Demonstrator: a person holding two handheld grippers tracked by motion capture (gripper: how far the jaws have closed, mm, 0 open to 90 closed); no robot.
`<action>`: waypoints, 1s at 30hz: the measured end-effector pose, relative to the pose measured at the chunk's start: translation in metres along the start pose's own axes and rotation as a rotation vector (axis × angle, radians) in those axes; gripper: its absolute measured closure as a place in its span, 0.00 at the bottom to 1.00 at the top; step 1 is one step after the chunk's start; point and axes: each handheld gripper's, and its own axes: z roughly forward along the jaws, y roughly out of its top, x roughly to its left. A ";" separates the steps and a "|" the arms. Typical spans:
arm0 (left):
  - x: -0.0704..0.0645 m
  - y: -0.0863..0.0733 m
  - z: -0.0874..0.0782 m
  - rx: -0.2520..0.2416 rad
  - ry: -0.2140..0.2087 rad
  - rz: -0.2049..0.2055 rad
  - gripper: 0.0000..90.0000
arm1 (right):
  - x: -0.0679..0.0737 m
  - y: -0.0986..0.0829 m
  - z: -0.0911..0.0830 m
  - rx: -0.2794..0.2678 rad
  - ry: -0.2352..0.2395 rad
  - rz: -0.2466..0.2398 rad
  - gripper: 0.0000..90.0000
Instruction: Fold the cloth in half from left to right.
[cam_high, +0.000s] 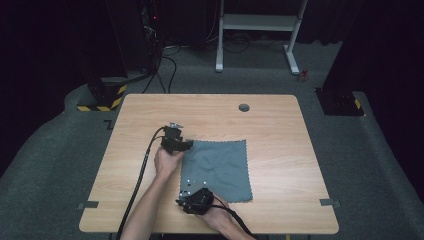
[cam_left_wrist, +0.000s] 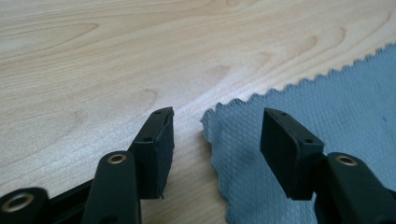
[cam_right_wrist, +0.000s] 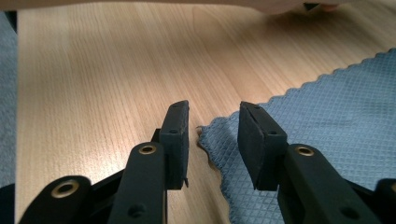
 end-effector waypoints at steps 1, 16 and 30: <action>0.000 0.000 0.000 0.000 0.000 0.000 0.53 | 0.000 0.000 0.000 0.000 0.000 0.000 0.70; -0.009 0.001 0.003 -0.006 0.079 0.063 0.77 | 0.004 -0.001 -0.001 0.016 -0.031 -0.028 0.93; -0.008 0.010 0.007 0.022 0.021 0.030 0.99 | -0.001 -0.005 -0.006 -0.002 -0.034 0.002 1.00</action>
